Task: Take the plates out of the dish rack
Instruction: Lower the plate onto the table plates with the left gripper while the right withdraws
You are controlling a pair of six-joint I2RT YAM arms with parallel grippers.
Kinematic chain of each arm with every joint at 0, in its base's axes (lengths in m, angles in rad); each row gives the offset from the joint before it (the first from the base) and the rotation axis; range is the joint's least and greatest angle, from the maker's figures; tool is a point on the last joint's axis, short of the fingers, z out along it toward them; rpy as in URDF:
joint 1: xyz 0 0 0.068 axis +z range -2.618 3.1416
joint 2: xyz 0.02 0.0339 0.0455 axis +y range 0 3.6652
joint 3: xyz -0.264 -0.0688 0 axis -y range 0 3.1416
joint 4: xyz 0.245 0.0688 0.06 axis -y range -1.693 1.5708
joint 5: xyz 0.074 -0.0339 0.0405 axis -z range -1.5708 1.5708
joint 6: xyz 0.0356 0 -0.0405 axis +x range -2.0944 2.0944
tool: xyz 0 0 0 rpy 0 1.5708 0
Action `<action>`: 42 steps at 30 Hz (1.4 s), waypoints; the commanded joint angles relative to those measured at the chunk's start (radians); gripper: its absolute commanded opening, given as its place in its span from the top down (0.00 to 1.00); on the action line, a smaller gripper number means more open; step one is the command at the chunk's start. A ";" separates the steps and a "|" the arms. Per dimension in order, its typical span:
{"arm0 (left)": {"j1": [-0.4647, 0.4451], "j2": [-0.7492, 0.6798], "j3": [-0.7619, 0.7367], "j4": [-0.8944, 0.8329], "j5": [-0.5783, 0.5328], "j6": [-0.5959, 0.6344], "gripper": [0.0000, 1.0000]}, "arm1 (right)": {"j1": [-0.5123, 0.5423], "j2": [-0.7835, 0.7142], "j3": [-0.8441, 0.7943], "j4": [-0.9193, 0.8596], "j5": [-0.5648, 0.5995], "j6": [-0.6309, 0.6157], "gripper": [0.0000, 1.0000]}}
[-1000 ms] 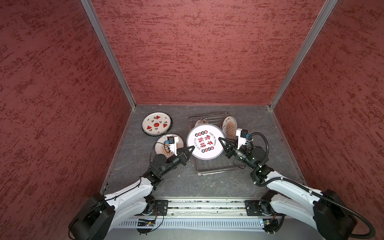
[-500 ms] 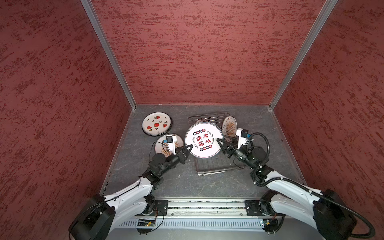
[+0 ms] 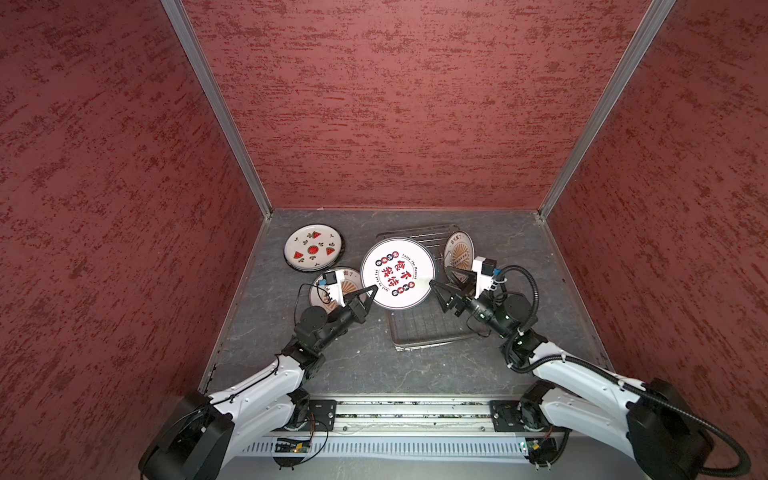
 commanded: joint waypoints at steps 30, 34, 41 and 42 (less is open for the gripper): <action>0.384 -0.597 -0.035 -0.877 -0.110 -0.361 1.00 | 0.225 0.586 0.550 -0.258 0.029 -0.200 0.01; 0.403 -0.487 0.002 -0.873 -0.024 -0.382 1.00 | 0.238 0.635 0.594 -0.287 0.030 -0.203 0.01; 0.412 -0.342 0.018 -0.827 0.012 -0.431 1.00 | 0.248 0.663 0.617 -0.307 0.035 -0.202 0.01; 0.412 -0.335 0.020 -0.833 0.004 -0.440 1.00 | 0.250 0.665 0.624 -0.315 0.035 -0.203 0.01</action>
